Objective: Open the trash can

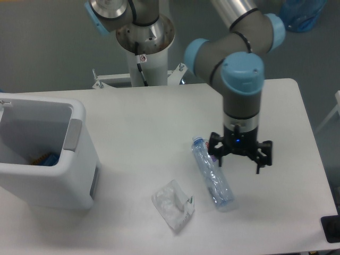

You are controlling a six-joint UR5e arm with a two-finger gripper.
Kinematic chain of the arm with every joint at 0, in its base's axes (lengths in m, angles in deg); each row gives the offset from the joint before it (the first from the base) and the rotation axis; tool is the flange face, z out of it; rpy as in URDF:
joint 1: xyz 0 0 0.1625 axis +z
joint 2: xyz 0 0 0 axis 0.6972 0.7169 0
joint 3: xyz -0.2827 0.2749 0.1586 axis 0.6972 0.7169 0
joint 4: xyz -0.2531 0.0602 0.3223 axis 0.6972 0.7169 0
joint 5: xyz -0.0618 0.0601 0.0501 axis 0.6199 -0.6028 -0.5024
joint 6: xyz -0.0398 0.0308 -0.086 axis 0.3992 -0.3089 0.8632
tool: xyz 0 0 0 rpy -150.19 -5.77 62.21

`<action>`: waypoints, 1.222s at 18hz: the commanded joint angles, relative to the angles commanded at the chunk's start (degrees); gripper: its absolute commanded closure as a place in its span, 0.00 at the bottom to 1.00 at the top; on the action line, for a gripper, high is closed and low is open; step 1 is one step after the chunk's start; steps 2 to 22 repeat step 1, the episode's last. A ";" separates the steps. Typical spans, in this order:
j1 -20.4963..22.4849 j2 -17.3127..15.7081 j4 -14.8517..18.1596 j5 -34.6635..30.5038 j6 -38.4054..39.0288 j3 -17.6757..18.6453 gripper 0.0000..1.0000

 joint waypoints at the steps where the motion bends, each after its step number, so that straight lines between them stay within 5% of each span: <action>1: -0.09 0.09 -0.35 -0.09 0.09 0.79 0.00; 22: -0.09 0.09 -0.35 -0.09 0.09 0.79 0.00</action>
